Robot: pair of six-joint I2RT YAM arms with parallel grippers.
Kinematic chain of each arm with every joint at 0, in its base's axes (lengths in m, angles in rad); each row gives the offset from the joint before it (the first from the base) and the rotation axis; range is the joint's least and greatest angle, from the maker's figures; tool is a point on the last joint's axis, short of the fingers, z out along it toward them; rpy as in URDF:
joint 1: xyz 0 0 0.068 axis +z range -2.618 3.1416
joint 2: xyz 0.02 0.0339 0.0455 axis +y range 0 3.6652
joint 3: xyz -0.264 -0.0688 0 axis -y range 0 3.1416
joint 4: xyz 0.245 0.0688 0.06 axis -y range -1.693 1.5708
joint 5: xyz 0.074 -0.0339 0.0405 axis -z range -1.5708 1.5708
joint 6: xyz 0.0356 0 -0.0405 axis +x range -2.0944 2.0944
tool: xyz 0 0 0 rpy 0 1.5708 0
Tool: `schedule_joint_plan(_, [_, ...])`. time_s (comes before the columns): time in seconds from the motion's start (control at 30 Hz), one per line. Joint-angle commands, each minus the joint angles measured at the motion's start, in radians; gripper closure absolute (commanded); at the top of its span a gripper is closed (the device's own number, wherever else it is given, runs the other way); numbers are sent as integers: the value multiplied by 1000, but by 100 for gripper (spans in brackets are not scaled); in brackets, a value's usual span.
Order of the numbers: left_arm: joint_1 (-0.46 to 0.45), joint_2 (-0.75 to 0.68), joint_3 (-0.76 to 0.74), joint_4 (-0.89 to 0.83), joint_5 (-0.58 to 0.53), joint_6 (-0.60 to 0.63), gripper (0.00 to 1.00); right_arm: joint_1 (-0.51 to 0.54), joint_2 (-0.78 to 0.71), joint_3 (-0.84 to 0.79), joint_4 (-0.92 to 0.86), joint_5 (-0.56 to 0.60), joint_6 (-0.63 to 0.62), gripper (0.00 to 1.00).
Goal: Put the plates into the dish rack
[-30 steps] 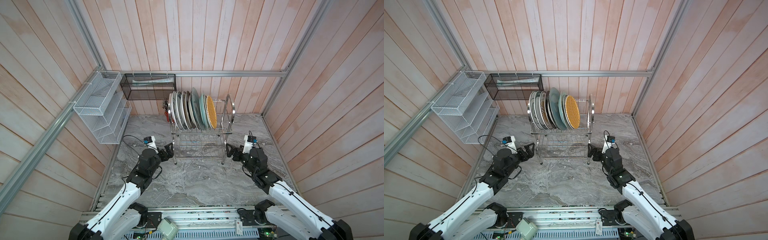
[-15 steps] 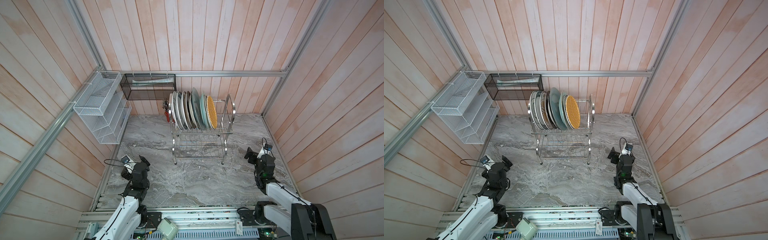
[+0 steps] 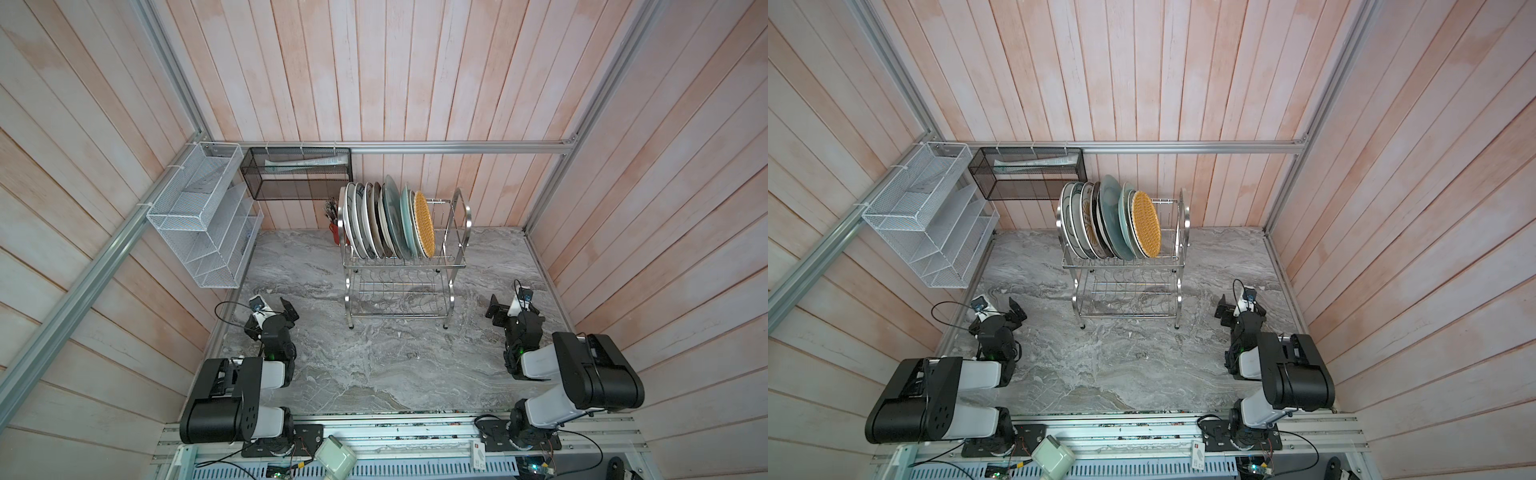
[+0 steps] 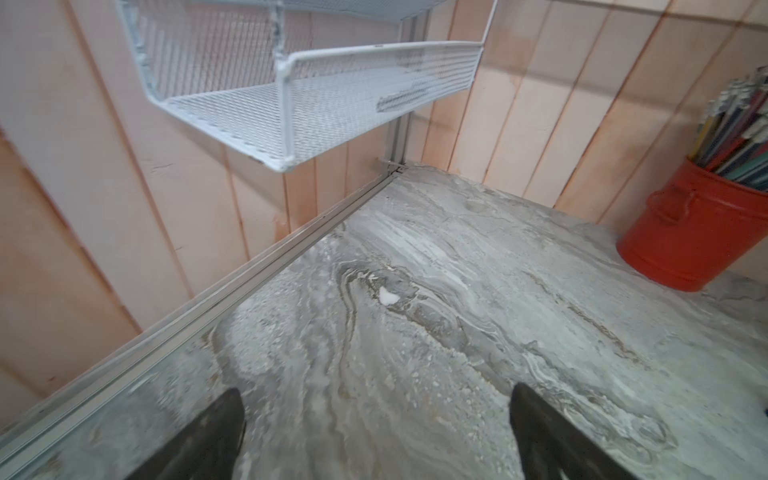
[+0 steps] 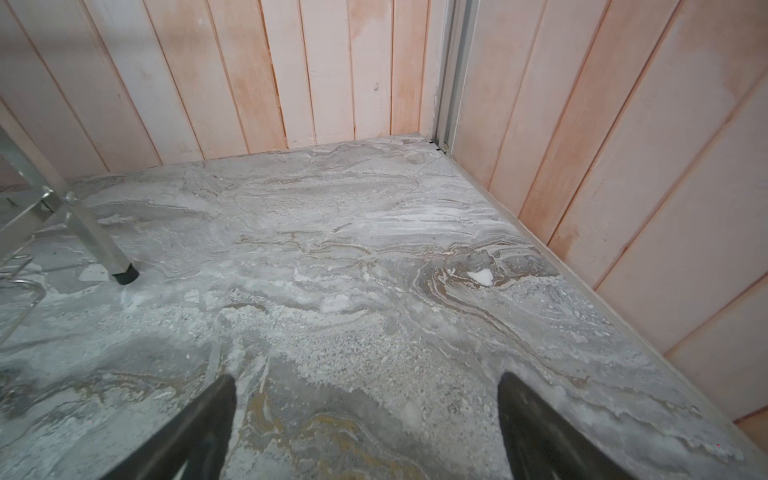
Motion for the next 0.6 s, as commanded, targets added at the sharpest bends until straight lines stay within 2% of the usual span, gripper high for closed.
schedule_joint_plan(0.0, [-5,39,52,87,219,90,0,-5,-7,30,37,-12,-7,2])
schedule_joint_plan(0.03, [-11,61,88,26,272,110,0,-5,-10,34,33,-12,-9,2])
schedule_joint_plan(0.07, [-34,133,69,183,237,161,0,-4,-16,39,12,-17,-15,2])
schedule_joint_plan(0.1, [-62,144,48,222,199,181,0,-4,-21,42,-4,-19,-16,2])
schedule_joint_plan(0.13, [-68,114,62,137,196,173,0,-4,-18,40,3,-19,-15,2])
schedule_joint_plan(0.17, [-66,105,69,122,200,171,0,-5,-14,40,12,-24,-18,2])
schedule_joint_plan(0.23, [-65,130,57,184,202,175,0,1,-17,53,-17,-27,-34,2])
schedule_joint_plan(0.3, [-69,107,69,124,204,179,0,3,-15,50,-10,-27,-35,2])
schedule_joint_plan(0.33, [-72,115,61,150,213,185,0,2,-16,52,-14,-27,-35,2])
schedule_joint_plan(0.37, [-65,128,73,151,237,186,0,1,-17,51,-17,-27,-34,2])
schedule_joint_plan(0.43, [-29,116,101,71,393,200,0,1,-16,51,-16,-28,-35,2])
schedule_joint_plan(0.57, [-23,113,97,74,421,204,0,2,-16,52,-15,-27,-35,2])
